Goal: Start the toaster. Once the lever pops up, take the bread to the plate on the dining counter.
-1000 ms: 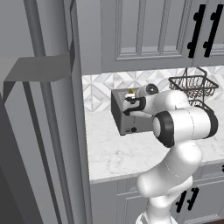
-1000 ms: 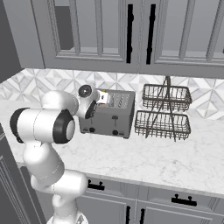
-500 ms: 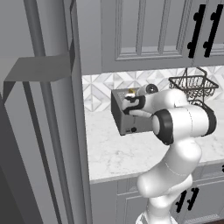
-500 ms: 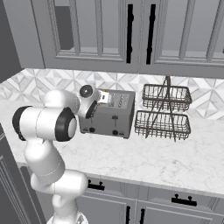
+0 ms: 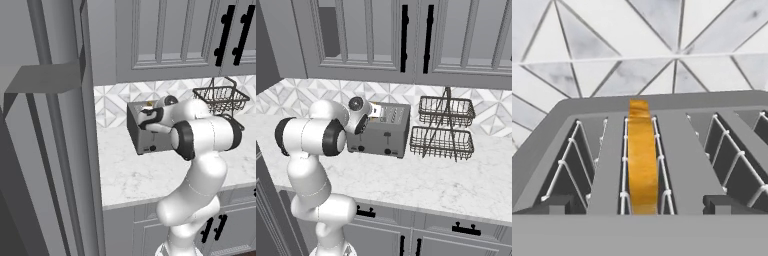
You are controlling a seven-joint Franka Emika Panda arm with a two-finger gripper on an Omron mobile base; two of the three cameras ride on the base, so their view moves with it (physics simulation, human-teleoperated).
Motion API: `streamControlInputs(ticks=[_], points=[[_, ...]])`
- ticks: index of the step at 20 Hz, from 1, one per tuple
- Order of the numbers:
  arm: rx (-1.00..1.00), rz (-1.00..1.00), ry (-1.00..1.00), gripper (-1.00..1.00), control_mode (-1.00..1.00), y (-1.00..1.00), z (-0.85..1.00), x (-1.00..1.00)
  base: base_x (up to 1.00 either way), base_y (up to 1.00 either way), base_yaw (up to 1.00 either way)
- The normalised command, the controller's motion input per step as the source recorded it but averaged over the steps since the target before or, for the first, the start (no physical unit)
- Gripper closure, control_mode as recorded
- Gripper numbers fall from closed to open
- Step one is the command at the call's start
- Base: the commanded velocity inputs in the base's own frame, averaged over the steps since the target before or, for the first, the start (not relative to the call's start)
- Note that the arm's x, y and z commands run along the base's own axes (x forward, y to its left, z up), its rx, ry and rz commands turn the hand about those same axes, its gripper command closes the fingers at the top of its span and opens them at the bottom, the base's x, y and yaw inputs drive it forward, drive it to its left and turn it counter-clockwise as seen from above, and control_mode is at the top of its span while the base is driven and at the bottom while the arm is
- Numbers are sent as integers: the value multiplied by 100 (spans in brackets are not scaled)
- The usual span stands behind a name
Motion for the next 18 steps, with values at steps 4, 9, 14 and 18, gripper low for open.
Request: streamControlInputs(ticks=[4, 9, 14, 18], points=[[0, 0, 0, 100, -100, 0, -20, 15, 0, 0, 0], [0, 0, 0, 100, -100, 0, -12, 13, 0, 0, 0], [0, 0, 0, 100, -100, 0, 0, 3, 0, 0, 0], [0, 2, -4, 100, -100, 0, 3, -9, 0, 0, 0]])
